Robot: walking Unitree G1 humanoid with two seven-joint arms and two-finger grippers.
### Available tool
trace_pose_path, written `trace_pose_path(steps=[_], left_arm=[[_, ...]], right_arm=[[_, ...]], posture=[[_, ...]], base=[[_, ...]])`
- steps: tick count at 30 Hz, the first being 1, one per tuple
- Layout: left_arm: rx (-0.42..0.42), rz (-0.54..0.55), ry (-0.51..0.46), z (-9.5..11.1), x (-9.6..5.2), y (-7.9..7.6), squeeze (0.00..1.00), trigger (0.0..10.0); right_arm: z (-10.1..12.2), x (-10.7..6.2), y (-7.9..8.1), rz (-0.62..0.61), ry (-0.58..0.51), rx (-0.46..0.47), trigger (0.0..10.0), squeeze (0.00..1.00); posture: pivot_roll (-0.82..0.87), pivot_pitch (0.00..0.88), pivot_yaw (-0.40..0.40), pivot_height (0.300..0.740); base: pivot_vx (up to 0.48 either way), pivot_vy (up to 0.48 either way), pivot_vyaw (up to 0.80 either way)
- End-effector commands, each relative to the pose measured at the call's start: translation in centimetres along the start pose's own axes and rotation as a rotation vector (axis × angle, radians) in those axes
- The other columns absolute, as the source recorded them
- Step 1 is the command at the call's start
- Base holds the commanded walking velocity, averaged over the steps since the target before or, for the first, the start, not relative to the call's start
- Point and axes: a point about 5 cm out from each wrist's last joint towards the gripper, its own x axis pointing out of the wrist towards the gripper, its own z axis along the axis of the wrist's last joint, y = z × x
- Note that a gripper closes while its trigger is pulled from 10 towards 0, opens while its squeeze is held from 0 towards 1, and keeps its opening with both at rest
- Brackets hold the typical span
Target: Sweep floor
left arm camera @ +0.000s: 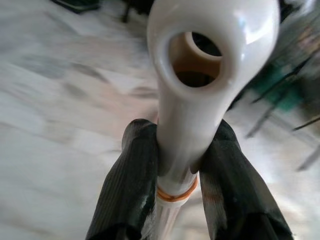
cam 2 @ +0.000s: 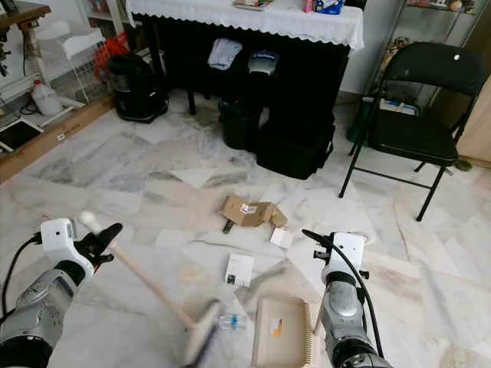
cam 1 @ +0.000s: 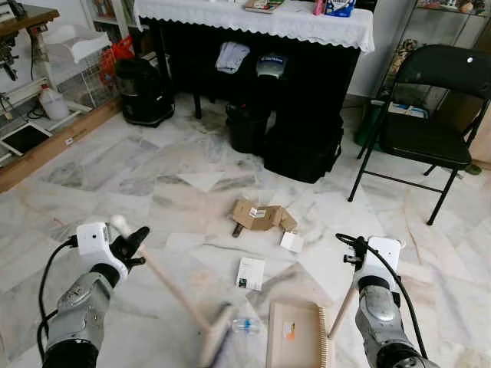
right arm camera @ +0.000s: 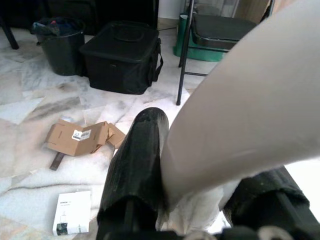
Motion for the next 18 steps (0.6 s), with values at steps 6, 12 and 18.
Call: trace_pose_path(steps=[6,12,18], left_arm=[[-0.246,-0.398,-0.056,2.7,-0.3,-4.6,0.00,10.0],[-0.192,-0.291,-0.128,4.1,0.2,-3.8,0.00,10.0],[-0.075,-0.059,-0.233,5.9,0.3,-1.7,0.00,10.0]], right_arm=[[0.2,0.3,-0.3,-0.018,0.001,0.006,10.0,0.00],[0.3,0.3,-0.2,-0.015,0.001,0.009,10.0,0.00],[0.3,0.3,-0.2,-0.012,0.002,0.008,10.0,0.00]], posture=[[0.14,0.000,-0.025,0.740],[0.14,0.000,-0.025,0.740],[0.14,0.000,-0.022,0.740]], base=[[0.000,0.000,0.00],[0.000,0.000,0.00],[0.000,0.000,0.00]])
